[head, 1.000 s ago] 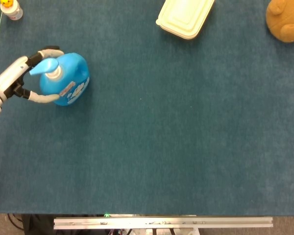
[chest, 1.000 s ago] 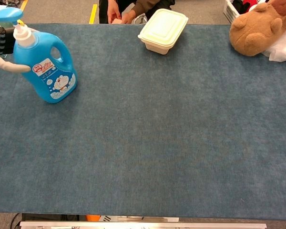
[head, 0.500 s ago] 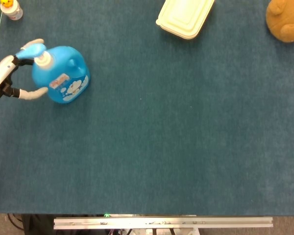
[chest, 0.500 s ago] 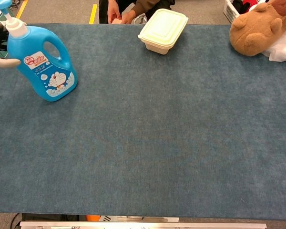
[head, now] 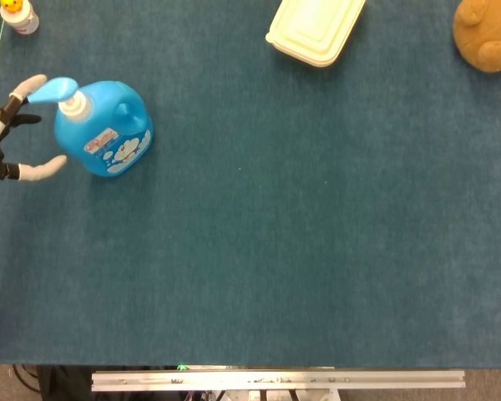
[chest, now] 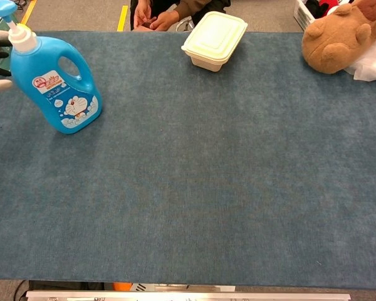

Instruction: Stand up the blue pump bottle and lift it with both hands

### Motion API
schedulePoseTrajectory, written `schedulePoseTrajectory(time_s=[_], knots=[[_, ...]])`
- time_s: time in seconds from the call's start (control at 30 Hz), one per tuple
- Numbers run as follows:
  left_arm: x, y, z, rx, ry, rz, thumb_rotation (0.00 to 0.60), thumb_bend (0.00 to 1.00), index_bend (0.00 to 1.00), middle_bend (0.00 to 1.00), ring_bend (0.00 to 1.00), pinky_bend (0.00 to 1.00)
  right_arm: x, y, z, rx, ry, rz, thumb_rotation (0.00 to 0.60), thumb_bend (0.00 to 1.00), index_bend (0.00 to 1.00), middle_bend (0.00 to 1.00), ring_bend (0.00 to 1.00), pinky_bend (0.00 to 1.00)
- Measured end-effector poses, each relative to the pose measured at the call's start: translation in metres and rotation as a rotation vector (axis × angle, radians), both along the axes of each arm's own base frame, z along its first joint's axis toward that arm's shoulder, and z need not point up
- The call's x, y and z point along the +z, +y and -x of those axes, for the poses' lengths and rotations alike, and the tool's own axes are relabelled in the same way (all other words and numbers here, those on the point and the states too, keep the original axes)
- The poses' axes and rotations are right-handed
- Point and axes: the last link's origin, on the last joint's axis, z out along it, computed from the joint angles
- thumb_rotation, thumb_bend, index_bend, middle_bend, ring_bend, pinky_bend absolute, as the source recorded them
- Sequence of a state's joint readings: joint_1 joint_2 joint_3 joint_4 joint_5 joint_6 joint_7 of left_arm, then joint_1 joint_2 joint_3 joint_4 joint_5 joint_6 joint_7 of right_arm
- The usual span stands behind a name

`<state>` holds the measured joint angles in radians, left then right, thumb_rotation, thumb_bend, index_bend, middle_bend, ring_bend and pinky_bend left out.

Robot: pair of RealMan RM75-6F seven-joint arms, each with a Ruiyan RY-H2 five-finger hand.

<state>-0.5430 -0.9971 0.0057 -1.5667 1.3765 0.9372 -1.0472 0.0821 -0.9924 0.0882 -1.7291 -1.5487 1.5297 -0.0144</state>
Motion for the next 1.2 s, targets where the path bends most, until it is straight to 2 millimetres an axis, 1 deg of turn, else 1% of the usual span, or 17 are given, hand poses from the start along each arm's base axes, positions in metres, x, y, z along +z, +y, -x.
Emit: schedulePoseTrajectory(time_s=[0.2, 0.43, 0.5, 0.63, 0.73, 1.07, 1.2], knots=[[0.000, -0.011, -0.002, 0.042, 0.010, -0.070, 0.600, 0.25, 0.00, 0.00, 0.00, 0.16, -0.001, -0.002, -0.001, 0.004, 0.001, -0.005, 0.600, 0.04, 0.06, 0.25, 0.26, 0.27], [-0.008, -0.027, -0.010, 0.097, 0.022, -0.122, 0.600, 0.22, 0.00, 0.00, 0.00, 0.16, -0.003, -0.003, -0.001, 0.009, -0.001, -0.014, 0.600, 0.04, 0.06, 0.25, 0.26, 0.27], [-0.012, -0.031, -0.011, 0.106, 0.026, -0.133, 0.600, 0.22, 0.00, 0.01, 0.02, 0.16, -0.003, -0.003, -0.001, 0.010, -0.001, -0.016, 0.600, 0.04, 0.06, 0.25, 0.26, 0.27], [-0.024, -0.036, -0.015, 0.133, 0.016, -0.140, 0.600, 0.22, 0.00, 0.08, 0.10, 0.20, -0.004, -0.003, 0.000, 0.011, -0.003, -0.020, 0.600, 0.04, 0.06, 0.25, 0.26, 0.27], [-0.032, -0.039, -0.017, 0.149, 0.004, -0.139, 0.600, 0.22, 0.00, 0.11, 0.13, 0.22, -0.004, -0.003, 0.002, 0.008, -0.004, -0.022, 0.600, 0.04, 0.06, 0.25, 0.26, 0.27], [-0.045, -0.036, -0.025, 0.182, -0.022, -0.138, 0.600, 0.22, 0.02, 0.11, 0.13, 0.23, -0.003, -0.003, 0.005, 0.002, -0.011, -0.022, 0.600, 0.04, 0.06, 0.25, 0.26, 0.27], [-0.051, -0.033, -0.029, 0.199, -0.032, -0.133, 0.600, 0.22, 0.06, 0.11, 0.14, 0.23, -0.003, -0.003, 0.007, 0.000, -0.013, -0.022, 0.600, 0.04, 0.06, 0.25, 0.26, 0.27]])
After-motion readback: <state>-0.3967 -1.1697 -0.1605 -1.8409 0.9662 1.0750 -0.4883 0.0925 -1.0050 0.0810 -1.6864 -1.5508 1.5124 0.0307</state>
